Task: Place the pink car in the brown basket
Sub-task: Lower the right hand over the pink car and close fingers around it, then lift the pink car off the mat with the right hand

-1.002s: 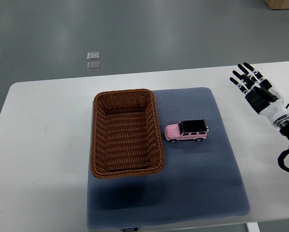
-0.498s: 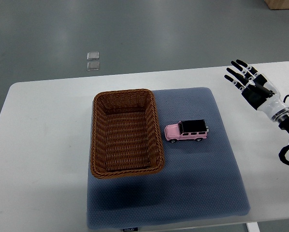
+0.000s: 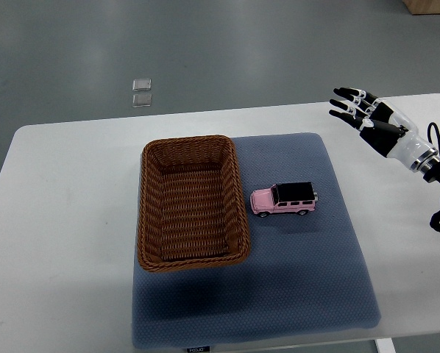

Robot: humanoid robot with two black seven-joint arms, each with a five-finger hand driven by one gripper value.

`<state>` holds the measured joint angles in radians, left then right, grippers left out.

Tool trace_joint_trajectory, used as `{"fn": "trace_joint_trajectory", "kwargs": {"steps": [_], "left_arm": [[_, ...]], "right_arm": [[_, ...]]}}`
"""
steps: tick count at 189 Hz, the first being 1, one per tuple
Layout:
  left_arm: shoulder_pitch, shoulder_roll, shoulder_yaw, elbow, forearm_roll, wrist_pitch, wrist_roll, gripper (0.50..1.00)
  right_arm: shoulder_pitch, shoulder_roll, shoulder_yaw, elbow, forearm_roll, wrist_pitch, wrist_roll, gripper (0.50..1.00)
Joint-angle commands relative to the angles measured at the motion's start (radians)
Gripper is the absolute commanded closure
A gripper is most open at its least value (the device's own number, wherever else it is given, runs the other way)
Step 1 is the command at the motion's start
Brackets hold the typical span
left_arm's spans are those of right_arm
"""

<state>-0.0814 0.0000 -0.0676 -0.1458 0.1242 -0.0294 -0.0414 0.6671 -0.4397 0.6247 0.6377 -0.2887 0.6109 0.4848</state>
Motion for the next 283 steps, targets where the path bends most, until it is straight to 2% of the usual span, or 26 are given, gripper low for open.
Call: {"fn": "trace_joint_trajectory", "kwargs": {"steps": [1,18,47,70,107,134,183,211,245,264,283], "left_arm": [[0.0,0.0,0.0,0.0,0.0,0.0,0.0,0.5],[0.0,0.0,0.0,0.0,0.0,0.0,0.0,0.5],[-0.001,0.0,0.0,-0.001,0.0,0.0,0.0,0.5],[-0.001,0.0,0.0,0.0,0.0,0.0,0.0,0.5],[-0.001,0.0,0.002,0.0,0.0,0.0,0.0,0.5],[-0.001,0.0,0.002,0.003,0.0,0.0,0.0,0.5],[-0.003,0.0,0.002,0.003,0.0,0.0,0.002,0.5],[-0.005,0.0,0.002,0.003,0.002,0.0,0.002,0.5],[-0.005,0.0,0.002,0.003,0.002,0.0,0.003,0.5],[-0.005,0.0,0.002,0.002,0.002,0.0,0.003,0.5],[-0.005,0.0,0.002,0.002,0.002,0.0,0.003,0.5]], "right_arm": [[0.031,-0.01,0.0,0.004,-0.122,0.0,0.0,0.599],[0.057,-0.025,-0.003,0.034,-0.282,0.0,0.0,0.603],[0.072,-0.05,0.0,0.138,-0.633,-0.091,0.0,0.603],[0.083,-0.05,-0.017,0.204,-0.79,-0.135,-0.003,0.605],[0.109,-0.047,-0.056,0.223,-0.984,-0.204,-0.012,0.611],[0.149,-0.051,-0.135,0.241,-1.031,-0.229,-0.052,0.613],[0.164,-0.085,-0.154,0.339,-1.02,-0.217,-0.048,0.613],[0.164,-0.09,-0.192,0.355,-1.027,-0.22,-0.051,0.615],[0.164,-0.077,-0.247,0.356,-1.058,-0.237,-0.063,0.634],[0.163,-0.076,-0.26,0.355,-1.078,-0.284,-0.064,0.644],[0.164,-0.083,-0.277,0.355,-1.104,-0.301,-0.064,0.689]]}}
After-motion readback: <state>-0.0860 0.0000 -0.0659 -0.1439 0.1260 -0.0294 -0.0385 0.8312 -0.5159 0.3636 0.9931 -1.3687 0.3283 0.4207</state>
